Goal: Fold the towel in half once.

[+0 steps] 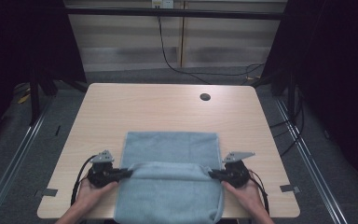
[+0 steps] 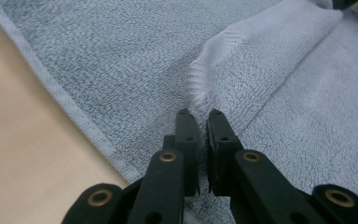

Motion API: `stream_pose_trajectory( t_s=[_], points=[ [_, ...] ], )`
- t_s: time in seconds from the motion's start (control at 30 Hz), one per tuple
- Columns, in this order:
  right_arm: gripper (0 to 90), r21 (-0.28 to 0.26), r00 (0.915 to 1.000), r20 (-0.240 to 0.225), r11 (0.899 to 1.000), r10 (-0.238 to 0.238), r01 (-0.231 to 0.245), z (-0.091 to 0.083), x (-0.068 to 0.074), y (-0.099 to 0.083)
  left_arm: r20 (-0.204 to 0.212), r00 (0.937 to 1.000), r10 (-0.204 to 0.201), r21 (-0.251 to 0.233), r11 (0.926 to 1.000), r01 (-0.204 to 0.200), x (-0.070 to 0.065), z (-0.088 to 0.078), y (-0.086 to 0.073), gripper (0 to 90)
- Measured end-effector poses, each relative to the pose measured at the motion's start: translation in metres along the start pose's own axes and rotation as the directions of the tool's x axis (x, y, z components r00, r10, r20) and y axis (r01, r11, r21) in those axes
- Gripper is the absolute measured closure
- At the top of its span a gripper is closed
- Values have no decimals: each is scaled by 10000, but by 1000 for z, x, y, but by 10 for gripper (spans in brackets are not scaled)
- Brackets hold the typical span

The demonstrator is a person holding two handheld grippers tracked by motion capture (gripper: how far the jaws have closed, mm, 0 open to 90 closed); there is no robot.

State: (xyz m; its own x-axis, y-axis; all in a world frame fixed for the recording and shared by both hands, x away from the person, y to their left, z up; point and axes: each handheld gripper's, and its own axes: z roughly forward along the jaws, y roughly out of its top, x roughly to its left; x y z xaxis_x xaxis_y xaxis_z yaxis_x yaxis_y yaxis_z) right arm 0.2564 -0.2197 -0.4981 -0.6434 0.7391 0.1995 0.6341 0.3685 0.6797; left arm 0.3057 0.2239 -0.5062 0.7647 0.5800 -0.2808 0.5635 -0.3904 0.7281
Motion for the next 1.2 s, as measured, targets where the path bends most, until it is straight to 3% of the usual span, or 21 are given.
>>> stream_pose_trajectory(
  t_s=[0.17, 0.33, 0.53, 0.63, 0.77, 0.87, 0.9, 0.97, 1.03, 1.13, 1.2],
  points=[
    [867, 16, 9990, 395, 9998, 185, -186, 22, -30, 31, -706, 9974, -144, -120, 9998, 136, 28, 17, 25, 851],
    [867, -156, 9978, 585, 9994, 304, -296, 38, -50, 50, -1071, 9932, -448, -352, 9985, 413, 56, 31, 46, 851],
    [867, -359, 9934, 955, 9976, 631, -599, 55, -70, 71, -1565, 9868, -418, -235, 9990, 386, 76, 44, 67, 851],
    [867, -588, 9908, 1050, 9951, 856, -798, 62, -80, 78, -1584, 9845, -749, -525, 9963, 674, 87, 48, 71, 852],
    [867, -956, 9863, 1030, 9883, 1289, -1192, 68, -86, 81, -1952, 9789, -597, -303, 9980, 548, 91, 52, 79, 852],
    [867, -1006, 9816, 1217, 9857, 1470, -1352, 72, -89, 86, -1912, 9775, -892, -618, 9950, 787, 97, 56, 81, 853],
    [867, -1048, 9797, 1264, 9842, 1558, -1430, 73, -90, 87, -1975, 9775, -743, -528, 9965, 650, 99, 57, 83, 852],
    [867, -1052, 9773, 1304, 9825, 1671, -1540, 75, -94, 91, -1800, 9789, -963, -308, 9953, 923, 102, 57, 88, 852],
    [867, -884, 9766, 1370, 9840, 1660, -1549, 76, -95, 95, -1840, 9763, -1140, -438, 9932, 1078, 102, 57, 88, 852],
    [867, -1030, 9801, 1187, 9838, 1589, -1470, 72, -97, 98, -1655, 9802, -1088, -630, 9930, 996, 99, 49, 90, 852],
    [867, -1564, 9784, 819, 9720, 1899, -1756, 63, -101, 99, -1409, 9836, -1128, -1015, 9899, 990, 97, 38, 95, 851]
  ],
)
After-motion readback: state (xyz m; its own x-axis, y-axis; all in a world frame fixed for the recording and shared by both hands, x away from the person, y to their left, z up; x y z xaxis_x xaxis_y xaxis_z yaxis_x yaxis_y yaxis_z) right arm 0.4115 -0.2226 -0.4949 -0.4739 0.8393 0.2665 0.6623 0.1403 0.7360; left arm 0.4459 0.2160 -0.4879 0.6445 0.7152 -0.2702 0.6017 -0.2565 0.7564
